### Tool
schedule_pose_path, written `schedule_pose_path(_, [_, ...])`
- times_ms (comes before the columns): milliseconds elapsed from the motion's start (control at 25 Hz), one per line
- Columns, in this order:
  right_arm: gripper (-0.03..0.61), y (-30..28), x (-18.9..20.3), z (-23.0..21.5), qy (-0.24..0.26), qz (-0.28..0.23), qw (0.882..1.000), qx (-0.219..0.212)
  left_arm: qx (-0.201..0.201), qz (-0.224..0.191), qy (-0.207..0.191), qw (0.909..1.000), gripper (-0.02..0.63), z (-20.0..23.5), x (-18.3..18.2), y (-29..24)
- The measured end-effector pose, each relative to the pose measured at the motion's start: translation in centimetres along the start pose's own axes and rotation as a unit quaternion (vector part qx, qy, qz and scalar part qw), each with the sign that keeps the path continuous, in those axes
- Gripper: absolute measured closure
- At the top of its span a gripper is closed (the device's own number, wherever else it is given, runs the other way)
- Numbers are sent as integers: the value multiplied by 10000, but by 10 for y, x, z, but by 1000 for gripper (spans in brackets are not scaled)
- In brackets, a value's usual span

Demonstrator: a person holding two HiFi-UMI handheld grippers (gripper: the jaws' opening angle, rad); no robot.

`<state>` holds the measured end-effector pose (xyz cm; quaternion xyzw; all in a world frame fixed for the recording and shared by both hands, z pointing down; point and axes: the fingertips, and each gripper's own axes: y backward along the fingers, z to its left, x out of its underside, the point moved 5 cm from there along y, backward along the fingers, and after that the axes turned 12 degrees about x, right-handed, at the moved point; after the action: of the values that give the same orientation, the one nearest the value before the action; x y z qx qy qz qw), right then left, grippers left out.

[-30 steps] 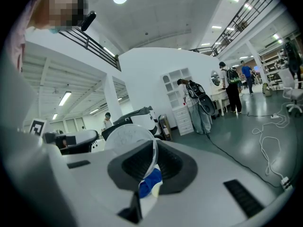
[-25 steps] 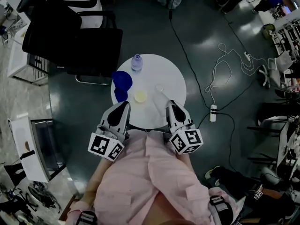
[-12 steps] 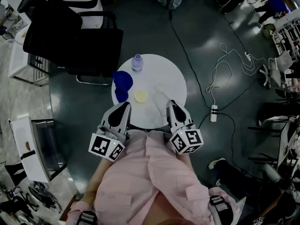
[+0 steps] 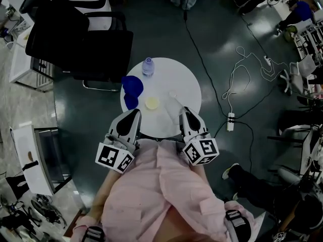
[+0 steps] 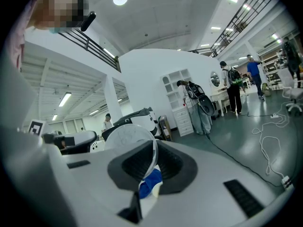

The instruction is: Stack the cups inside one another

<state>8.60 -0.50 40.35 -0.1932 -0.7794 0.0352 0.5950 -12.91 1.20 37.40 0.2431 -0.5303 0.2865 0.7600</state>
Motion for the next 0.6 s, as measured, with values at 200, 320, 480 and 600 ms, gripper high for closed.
schedule_pose_path(200, [538, 1, -1, -2, -22, -19, 10000, 20, 5, 6, -5, 10000, 595, -1, 0, -1])
schedule_pose_path(320, [538, 2, -3, -4, 1, -6, 10000, 14, 6, 15, -10, 10000, 594, -3, -1, -1])
schedule_pose_path(480, [538, -8, -10, -8, 206, 2, 9998, -43, 26, -4, -52, 10000, 595, -3, -5, -4])
schedule_pose_path(600, [538, -23, -9, -12, 396, 90, 9992, 13, 45, -12, -33, 10000, 595, -5, -5, -3])
